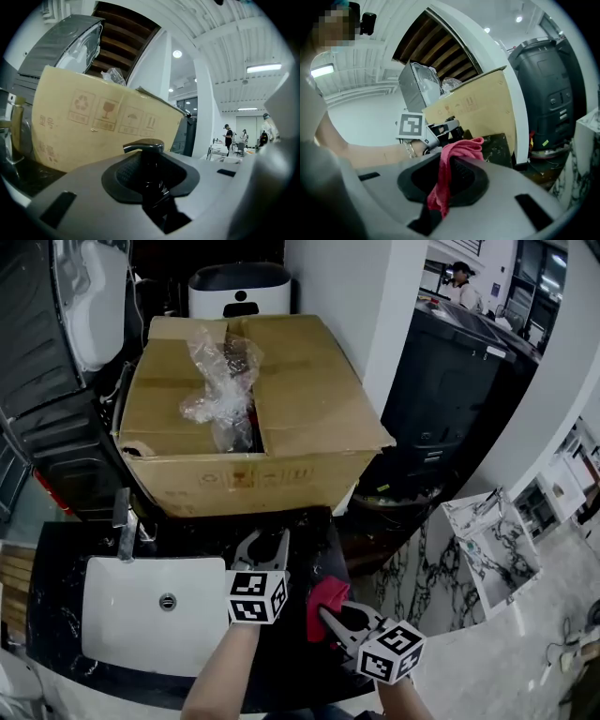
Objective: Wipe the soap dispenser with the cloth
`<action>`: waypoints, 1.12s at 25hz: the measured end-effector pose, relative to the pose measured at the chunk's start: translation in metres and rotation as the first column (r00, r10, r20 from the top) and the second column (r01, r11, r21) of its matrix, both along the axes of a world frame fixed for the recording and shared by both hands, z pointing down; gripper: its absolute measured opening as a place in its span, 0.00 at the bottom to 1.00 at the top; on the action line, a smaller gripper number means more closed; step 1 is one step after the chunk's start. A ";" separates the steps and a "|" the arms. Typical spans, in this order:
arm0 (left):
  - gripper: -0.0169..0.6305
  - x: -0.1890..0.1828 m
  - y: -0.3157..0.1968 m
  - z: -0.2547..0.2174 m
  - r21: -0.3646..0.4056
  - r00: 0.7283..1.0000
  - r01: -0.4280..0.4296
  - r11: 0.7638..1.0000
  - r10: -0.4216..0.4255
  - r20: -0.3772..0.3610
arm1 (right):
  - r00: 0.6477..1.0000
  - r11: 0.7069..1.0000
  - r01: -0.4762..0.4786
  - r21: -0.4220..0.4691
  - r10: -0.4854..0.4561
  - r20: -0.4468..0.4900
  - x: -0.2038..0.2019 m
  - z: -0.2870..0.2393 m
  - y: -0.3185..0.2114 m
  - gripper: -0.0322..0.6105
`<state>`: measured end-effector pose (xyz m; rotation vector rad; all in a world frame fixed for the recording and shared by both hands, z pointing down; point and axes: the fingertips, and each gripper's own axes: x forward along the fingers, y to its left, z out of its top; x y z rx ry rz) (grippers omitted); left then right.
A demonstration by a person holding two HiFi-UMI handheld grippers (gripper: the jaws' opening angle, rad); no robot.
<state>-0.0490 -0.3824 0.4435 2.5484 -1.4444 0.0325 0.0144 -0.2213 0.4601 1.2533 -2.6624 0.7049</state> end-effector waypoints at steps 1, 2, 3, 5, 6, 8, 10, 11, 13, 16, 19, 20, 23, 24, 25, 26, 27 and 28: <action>0.19 0.006 -0.007 0.003 0.001 1.000 -0.006 1.000 0.006 0.011 | 1.000 1.000 -0.008 -0.006 0.008 0.002 0.002 0.001 0.000 0.13; 0.19 0.011 -0.013 0.006 0.001 1.000 -0.006 1.000 0.006 0.027 | 1.000 1.000 -0.016 -0.010 0.016 -0.002 0.004 0.002 0.001 0.13; 0.19 0.014 -0.019 0.010 0.004 0.999 -0.002 1.000 0.001 0.049 | 1.000 1.000 -0.023 -0.012 0.022 -0.011 0.007 0.004 0.001 0.13; 0.19 0.020 -0.027 0.016 0.022 0.995 0.007 1.000 -0.009 0.098 | 0.999 0.999 -0.040 -0.019 0.040 -0.031 0.013 0.007 0.002 0.13; 0.19 0.023 -0.029 0.017 0.036 0.992 0.008 0.999 -0.012 0.122 | 0.998 0.998 -0.051 -0.023 0.050 -0.036 0.016 0.009 0.003 0.13; 0.19 0.026 -0.030 0.017 0.066 0.987 0.008 0.998 -0.019 0.160 | 0.997 0.997 -0.073 -0.032 0.071 -0.038 0.021 0.012 0.004 0.13; 0.19 0.027 -0.031 0.016 0.075 0.985 0.007 0.997 -0.020 0.172 | 0.995 0.995 -0.091 -0.037 0.090 -0.041 0.024 0.013 0.005 0.13; 0.19 0.027 -0.031 0.017 0.064 0.986 0.003 0.998 -0.013 0.166 | 0.994 0.994 -0.100 -0.038 0.098 -0.043 0.025 0.013 0.005 0.13; 0.42 0.024 -0.029 0.019 0.024 0.991 -0.008 1.000 0.005 0.136 | 0.993 0.993 -0.112 -0.033 0.111 -0.044 0.024 0.011 0.005 0.13; 0.51 0.007 -0.019 0.015 0.014 0.992 0.000 1.000 -0.002 0.122 | 0.993 0.994 -0.113 -0.003 0.113 -0.034 0.020 0.004 0.005 0.13; 0.55 -0.022 -0.001 0.011 0.018 0.994 0.020 1.000 -0.022 0.110 | 0.994 0.993 -0.108 0.037 0.109 -0.019 0.012 -0.002 0.003 0.13; 0.55 -0.031 0.007 0.009 0.019 0.996 0.022 1.000 -0.023 0.087 | 0.994 0.993 -0.108 0.051 0.108 -0.014 0.009 -0.004 0.003 0.13; 0.55 -0.057 0.033 0.002 0.045 0.999 0.011 0.999 -0.013 0.029 | 0.992 0.987 -0.123 0.101 0.125 -0.010 0.004 -0.010 0.007 0.13; 0.54 -0.064 0.042 0.001 0.056 1.000 0.006 0.998 -0.007 0.024 | 0.991 0.984 -0.134 0.115 0.136 -0.010 0.004 -0.012 0.009 0.13; 0.54 -0.071 0.052 0.000 0.064 1.000 0.000 0.998 -0.001 0.021 | 0.989 0.982 -0.143 0.125 0.145 -0.012 0.004 -0.014 0.010 0.13; 0.54 -0.078 0.061 -0.001 0.072 1.000 -0.004 0.997 0.002 0.021 | 0.988 0.980 -0.149 0.134 0.152 -0.018 0.005 -0.016 0.011 0.13; 0.54 -0.084 0.070 -0.001 0.080 1.000 -0.004 0.997 0.002 0.022 | 0.987 0.977 -0.153 0.146 0.158 -0.026 0.005 -0.019 0.012 0.13; 0.54 -0.090 0.079 -0.003 0.089 1.000 0.001 0.996 -0.004 0.025 | 0.986 0.975 -0.156 0.160 0.163 -0.035 0.006 -0.022 0.012 0.13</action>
